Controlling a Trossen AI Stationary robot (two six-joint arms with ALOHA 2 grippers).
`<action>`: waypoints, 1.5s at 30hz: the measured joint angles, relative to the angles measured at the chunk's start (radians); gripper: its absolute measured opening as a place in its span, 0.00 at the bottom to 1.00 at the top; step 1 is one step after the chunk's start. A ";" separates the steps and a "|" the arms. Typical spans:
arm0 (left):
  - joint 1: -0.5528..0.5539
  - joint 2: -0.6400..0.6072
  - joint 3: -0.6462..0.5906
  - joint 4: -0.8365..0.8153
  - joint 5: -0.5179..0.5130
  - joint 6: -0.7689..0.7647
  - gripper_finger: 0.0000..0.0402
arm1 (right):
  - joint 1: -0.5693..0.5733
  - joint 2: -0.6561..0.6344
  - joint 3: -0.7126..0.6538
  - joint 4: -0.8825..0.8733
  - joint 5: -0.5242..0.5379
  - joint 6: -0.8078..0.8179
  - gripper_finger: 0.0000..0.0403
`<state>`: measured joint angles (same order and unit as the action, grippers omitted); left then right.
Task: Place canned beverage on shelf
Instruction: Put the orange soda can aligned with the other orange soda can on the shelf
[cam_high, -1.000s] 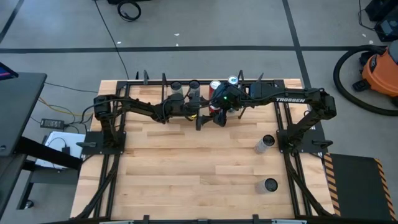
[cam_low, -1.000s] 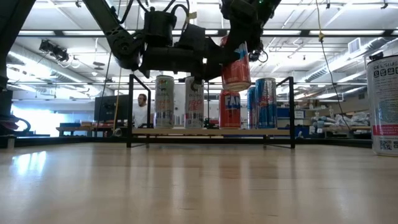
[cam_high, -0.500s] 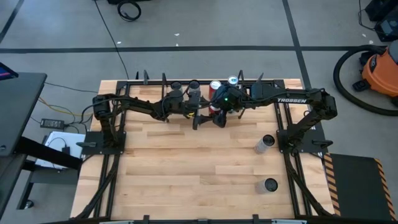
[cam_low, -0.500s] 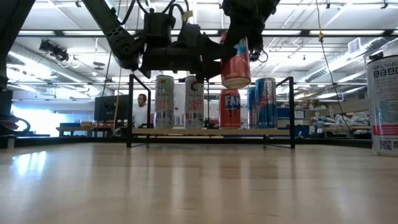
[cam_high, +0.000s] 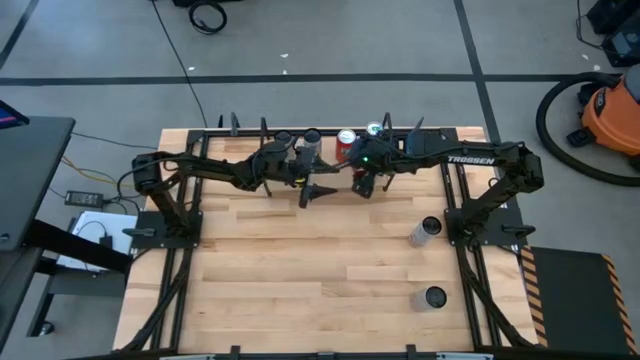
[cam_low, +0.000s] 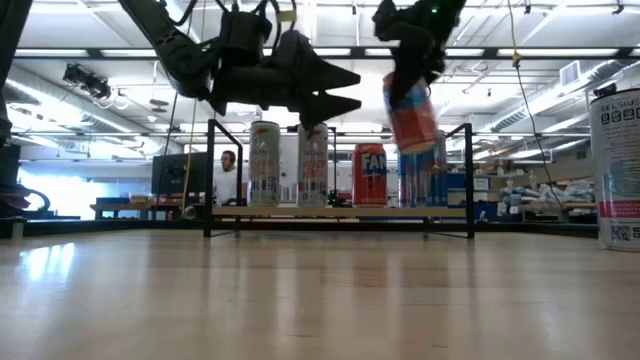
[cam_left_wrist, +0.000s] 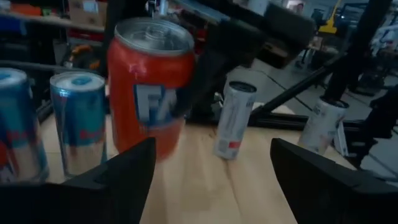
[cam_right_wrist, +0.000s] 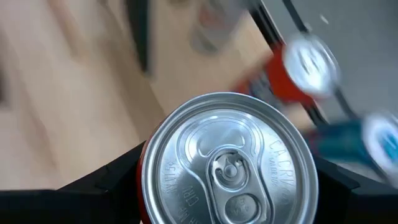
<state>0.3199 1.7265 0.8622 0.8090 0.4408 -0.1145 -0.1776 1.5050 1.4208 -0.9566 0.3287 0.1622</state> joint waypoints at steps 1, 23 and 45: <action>-0.005 -0.001 0.001 0.010 -0.003 0.012 0.78 | -0.001 0.002 0.000 0.033 -0.024 -0.005 0.77; -0.004 -0.206 0.006 -0.154 0.153 0.052 0.79 | 0.012 0.003 -0.124 0.285 -0.105 -0.026 0.77; -0.010 -0.419 0.006 -0.404 0.151 0.102 0.79 | -0.092 0.003 -0.381 0.643 -0.116 -0.084 0.77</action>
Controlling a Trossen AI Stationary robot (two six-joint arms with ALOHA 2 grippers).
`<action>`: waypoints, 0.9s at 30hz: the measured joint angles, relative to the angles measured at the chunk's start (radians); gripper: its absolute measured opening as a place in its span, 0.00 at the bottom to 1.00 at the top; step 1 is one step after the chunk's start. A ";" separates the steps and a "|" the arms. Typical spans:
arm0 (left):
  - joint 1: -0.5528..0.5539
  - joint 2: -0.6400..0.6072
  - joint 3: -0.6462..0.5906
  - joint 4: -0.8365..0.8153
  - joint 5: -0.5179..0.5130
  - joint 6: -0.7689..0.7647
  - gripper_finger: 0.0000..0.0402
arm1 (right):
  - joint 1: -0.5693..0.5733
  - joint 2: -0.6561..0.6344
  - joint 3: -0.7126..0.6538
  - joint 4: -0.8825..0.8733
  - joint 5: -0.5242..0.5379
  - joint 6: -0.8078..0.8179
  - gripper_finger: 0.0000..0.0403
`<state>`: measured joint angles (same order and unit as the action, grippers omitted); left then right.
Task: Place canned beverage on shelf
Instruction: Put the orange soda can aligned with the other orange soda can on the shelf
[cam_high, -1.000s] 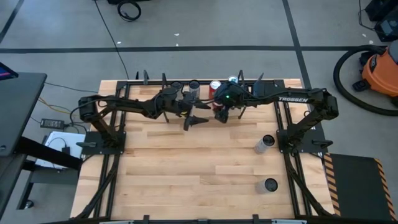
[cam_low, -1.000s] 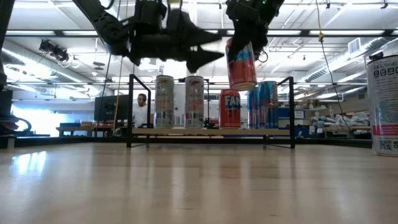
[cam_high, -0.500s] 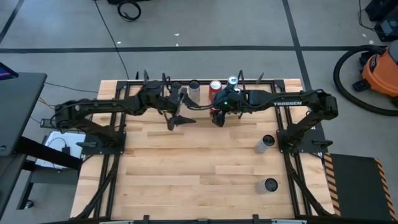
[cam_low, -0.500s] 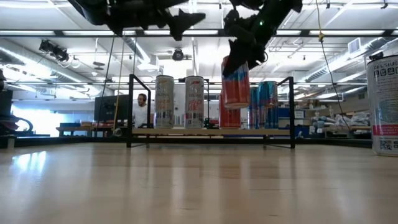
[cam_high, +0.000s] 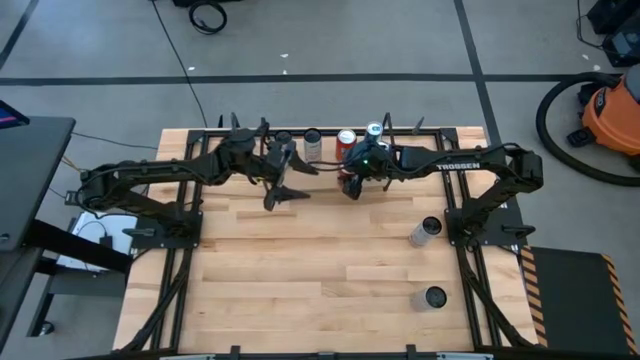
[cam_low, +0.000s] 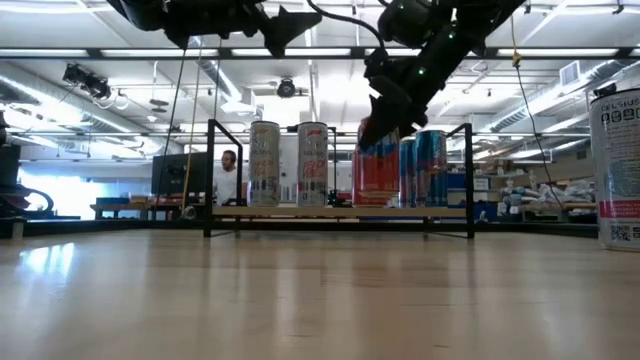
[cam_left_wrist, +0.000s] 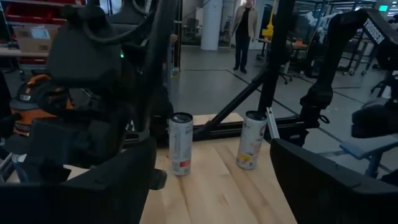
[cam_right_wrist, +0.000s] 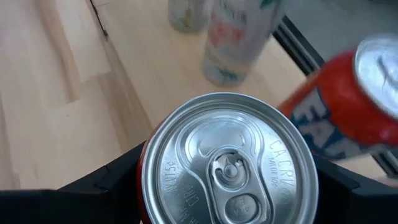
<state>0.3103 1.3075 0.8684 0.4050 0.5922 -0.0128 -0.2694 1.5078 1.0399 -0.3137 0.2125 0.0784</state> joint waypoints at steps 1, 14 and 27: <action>0.000 0.000 0.000 -0.007 0.000 0.000 0.79 | -0.007 0.000 -0.007 -0.002 0.000 0.001 0.77; 0.000 0.000 0.000 -0.024 0.000 0.000 0.79 | -0.023 0.011 -0.020 0.020 -0.009 -0.048 0.81; 0.000 0.001 0.000 -0.053 0.000 -0.001 0.79 | -0.045 0.012 -0.019 0.037 -0.060 -0.051 0.85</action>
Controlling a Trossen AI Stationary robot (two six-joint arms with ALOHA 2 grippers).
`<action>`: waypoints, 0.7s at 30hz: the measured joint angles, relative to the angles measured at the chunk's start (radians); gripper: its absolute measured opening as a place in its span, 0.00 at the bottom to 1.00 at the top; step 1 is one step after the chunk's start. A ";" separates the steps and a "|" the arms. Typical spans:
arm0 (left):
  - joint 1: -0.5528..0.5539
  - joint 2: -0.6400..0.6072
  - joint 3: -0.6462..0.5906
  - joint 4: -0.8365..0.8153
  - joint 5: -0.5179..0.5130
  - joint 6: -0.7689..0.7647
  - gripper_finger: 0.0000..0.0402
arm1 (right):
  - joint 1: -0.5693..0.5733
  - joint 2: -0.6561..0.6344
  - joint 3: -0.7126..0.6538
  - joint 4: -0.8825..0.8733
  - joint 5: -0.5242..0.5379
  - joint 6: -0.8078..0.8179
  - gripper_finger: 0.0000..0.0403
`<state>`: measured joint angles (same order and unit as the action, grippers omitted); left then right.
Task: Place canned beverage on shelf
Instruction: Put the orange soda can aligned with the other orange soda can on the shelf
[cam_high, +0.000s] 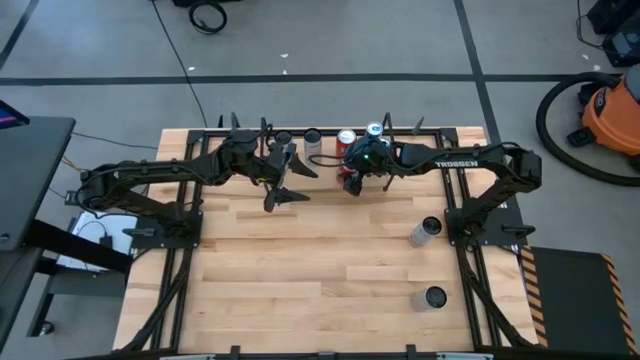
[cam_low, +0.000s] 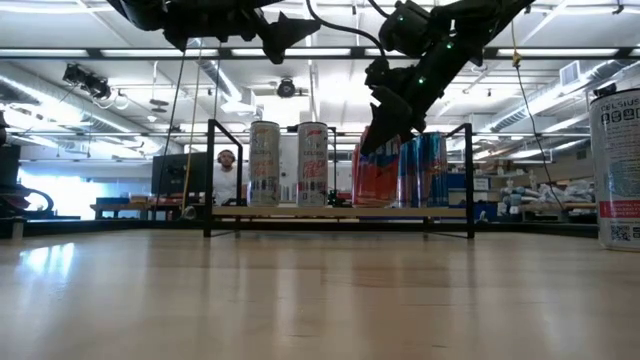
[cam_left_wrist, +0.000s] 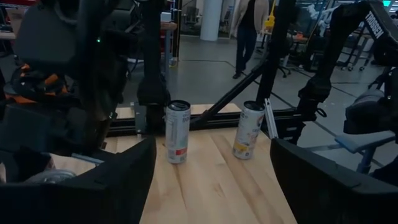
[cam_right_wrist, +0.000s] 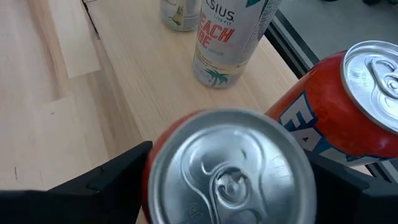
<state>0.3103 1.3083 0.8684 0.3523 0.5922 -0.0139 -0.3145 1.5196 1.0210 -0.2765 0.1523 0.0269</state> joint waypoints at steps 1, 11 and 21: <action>0.000 0.000 0.000 0.000 0.000 0.000 0.79 | 0.000 0.000 0.000 0.001 0.000 0.001 0.85; 0.000 0.000 0.000 0.000 0.000 0.000 0.79 | 0.000 0.000 0.000 0.005 -0.007 0.005 0.92; 0.000 0.000 0.000 -0.001 0.000 -0.001 0.79 | 0.000 -0.001 0.077 -0.034 -0.016 -0.002 0.97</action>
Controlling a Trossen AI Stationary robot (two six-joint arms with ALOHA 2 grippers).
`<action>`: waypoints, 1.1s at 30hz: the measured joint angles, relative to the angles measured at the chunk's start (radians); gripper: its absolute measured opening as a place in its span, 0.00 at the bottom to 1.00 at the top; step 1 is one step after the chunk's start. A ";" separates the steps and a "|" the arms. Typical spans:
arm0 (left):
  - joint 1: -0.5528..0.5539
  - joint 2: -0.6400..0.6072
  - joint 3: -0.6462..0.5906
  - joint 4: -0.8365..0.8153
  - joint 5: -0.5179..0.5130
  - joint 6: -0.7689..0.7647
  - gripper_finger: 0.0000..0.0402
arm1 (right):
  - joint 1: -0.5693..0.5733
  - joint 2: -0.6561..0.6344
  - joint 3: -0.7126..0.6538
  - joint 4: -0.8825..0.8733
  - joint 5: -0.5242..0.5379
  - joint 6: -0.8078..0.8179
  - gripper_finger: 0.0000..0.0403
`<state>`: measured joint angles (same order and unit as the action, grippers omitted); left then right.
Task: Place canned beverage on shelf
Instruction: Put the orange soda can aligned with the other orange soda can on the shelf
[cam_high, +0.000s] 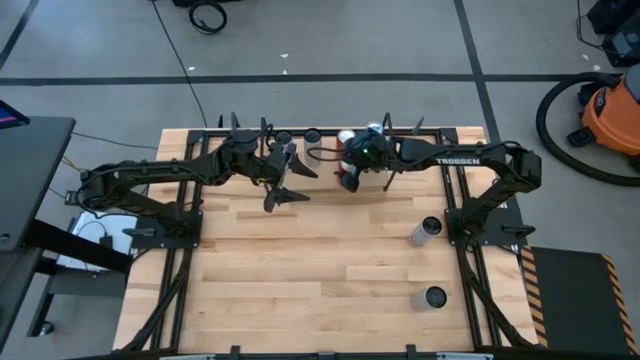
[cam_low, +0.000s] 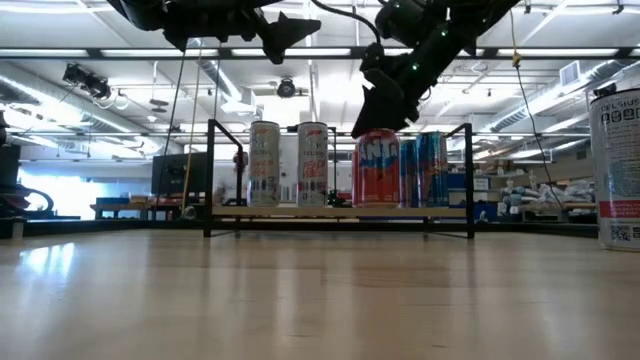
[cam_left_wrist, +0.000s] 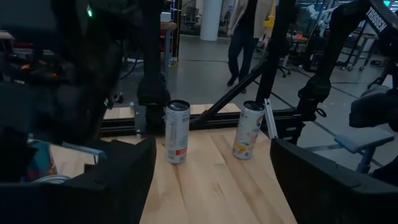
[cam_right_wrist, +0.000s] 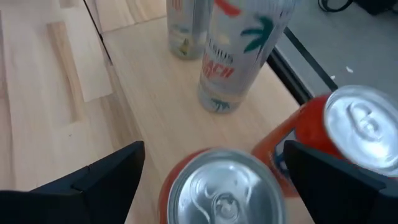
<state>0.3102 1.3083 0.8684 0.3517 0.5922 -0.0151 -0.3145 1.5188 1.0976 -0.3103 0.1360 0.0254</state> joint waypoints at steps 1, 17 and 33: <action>0.000 0.000 0.000 -0.002 0.000 0.000 0.79 | 0.000 0.000 0.011 -0.006 0.000 -0.006 0.97; 0.018 -0.011 0.002 -0.038 0.000 0.000 0.79 | 0.049 -0.006 0.315 -0.505 -0.042 0.026 0.94; 0.042 -0.020 0.001 -0.007 0.000 -0.062 0.79 | 0.174 -0.006 0.170 -0.445 -0.028 0.163 0.43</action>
<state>0.3527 1.2884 0.8696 0.3446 0.5926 -0.0772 -0.1409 1.5131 1.2674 -0.7556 0.1081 0.1889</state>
